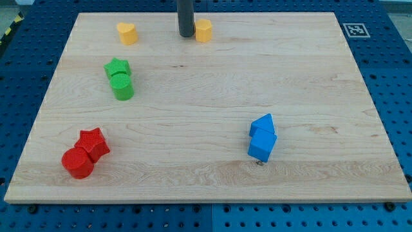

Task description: Slide the yellow hexagon slightly to the right side of the board

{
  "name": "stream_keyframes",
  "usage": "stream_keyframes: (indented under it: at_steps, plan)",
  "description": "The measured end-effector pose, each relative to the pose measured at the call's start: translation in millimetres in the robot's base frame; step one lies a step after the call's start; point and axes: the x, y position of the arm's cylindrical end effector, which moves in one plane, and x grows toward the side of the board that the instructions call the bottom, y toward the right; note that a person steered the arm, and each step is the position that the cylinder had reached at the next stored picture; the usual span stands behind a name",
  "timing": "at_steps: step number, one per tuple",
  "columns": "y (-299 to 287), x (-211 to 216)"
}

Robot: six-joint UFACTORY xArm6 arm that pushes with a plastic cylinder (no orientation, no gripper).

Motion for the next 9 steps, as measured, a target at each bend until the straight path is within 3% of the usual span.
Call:
stream_keyframes:
  at_steps: [7, 9]
  plan:
    - [0.4, -14.1]
    - [28.6, -8.7]
